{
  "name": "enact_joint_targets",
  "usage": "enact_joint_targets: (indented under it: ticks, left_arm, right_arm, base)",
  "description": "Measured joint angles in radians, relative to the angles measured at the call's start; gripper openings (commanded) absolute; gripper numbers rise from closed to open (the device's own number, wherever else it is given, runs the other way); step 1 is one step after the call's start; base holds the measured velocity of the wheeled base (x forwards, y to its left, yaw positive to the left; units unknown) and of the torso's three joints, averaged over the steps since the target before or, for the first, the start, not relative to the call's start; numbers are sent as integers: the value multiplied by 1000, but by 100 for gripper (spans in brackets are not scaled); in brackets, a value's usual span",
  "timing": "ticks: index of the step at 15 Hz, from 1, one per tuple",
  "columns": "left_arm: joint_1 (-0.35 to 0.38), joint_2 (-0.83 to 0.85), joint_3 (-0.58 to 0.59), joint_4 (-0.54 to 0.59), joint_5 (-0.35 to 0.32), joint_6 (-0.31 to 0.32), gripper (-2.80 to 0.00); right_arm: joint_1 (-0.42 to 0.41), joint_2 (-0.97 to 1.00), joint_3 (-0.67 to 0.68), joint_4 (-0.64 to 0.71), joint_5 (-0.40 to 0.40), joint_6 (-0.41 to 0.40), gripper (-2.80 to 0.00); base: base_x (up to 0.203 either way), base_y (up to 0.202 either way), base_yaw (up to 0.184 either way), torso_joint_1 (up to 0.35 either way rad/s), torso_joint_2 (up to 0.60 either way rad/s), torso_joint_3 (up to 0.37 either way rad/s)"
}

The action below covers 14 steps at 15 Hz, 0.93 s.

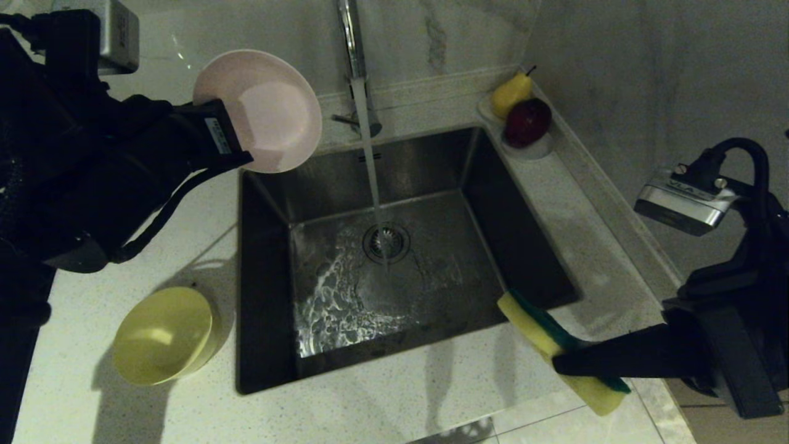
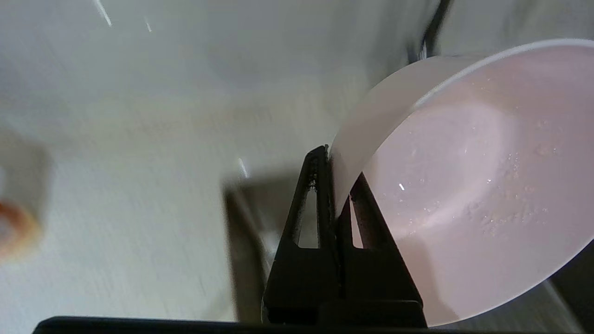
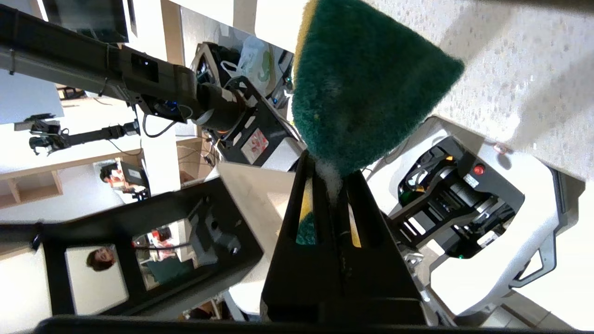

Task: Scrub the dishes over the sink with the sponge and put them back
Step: Place the bowl on the table

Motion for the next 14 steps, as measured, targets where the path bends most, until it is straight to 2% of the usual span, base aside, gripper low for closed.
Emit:
enact_joint_targets:
  ticks: [1, 4, 5, 7, 8, 12, 14]
  left_arm:
    - [1, -18, -26, 131, -9, -70, -280]
    - [37, -69, -132, 669, -83, -334, -280]
    - [73, -78, -170, 839, -113, -433, -280]
    - [154, -80, -246, 1068, -136, -604, -280]
    - [207, -78, -278, 1128, -139, -655, -280]
    - [370, -61, -340, 1153, -145, -696, -280]
    - [435, -49, -367, 1158, -147, -737, -280]
  right_arm:
    - [-3, -12, 13, 1, -2, 1, -280]
    - [-33, -36, 41, -1, 0, -2, -280]
    - [-42, -42, 47, 0, 0, -2, -280]
    - [-62, -55, 65, -1, 1, -5, -280]
    - [-68, -61, 73, -1, 2, -5, -280]
    - [-82, -72, 97, -1, 22, -7, -280]
    - [-83, -69, 107, -2, 34, -8, -280]
  base:
    - [0, 0, 0, 0, 0, 0]
    - [0, 0, 0, 0, 0, 0]
    - [0, 0, 0, 0, 0, 0]
    - [0, 0, 0, 0, 0, 0]
    - [0, 0, 0, 0, 0, 0]
    - [0, 0, 0, 0, 0, 0]
    - [0, 0, 0, 0, 0, 0]
